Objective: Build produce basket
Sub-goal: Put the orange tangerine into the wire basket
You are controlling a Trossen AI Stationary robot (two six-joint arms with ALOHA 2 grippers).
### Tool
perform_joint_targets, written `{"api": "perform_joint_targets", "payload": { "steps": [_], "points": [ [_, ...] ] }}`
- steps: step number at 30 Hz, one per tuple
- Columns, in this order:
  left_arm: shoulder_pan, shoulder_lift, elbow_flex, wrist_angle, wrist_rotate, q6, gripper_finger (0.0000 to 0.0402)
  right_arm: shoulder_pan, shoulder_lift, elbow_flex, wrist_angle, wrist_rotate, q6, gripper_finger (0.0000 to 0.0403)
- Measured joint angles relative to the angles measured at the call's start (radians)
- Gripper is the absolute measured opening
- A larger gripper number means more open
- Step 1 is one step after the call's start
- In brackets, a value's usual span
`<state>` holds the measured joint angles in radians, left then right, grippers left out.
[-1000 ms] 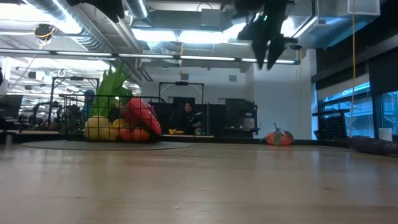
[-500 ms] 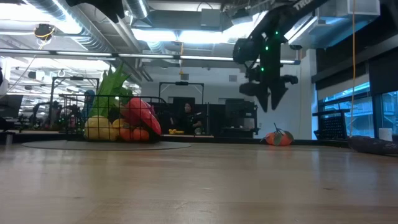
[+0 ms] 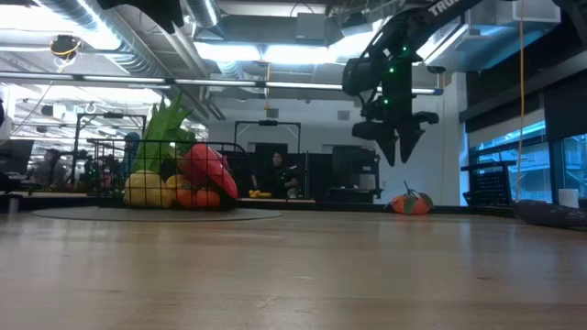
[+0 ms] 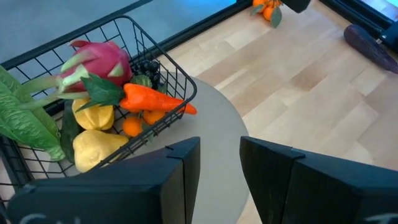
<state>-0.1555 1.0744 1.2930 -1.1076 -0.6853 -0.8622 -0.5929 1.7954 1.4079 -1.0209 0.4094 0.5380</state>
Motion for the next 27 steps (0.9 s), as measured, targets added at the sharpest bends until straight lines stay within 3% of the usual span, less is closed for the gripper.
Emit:
{"api": "perform_joint_targets", "payload": {
  "steps": [4,13,24,27],
  "points": [
    [0.000,0.000,0.000,-0.001,0.000,0.007,0.0101,0.008,0.000,0.005,-0.003,0.019,0.059,0.0155],
    [0.000,0.000,0.000,-0.006,0.000,0.008,0.0101,0.046,0.000,0.005,-0.002,-0.053,0.117,0.0155],
    [0.000,0.000,0.000,-0.007,-0.001,0.008,0.0101,0.113,0.000,-0.066,-0.022,0.024,0.217,0.0155],
    [0.000,0.000,0.000,-0.007,-0.001,0.008,0.0101,0.114,0.000,-0.128,0.010,0.129,0.217,0.0155]
  ]
}}
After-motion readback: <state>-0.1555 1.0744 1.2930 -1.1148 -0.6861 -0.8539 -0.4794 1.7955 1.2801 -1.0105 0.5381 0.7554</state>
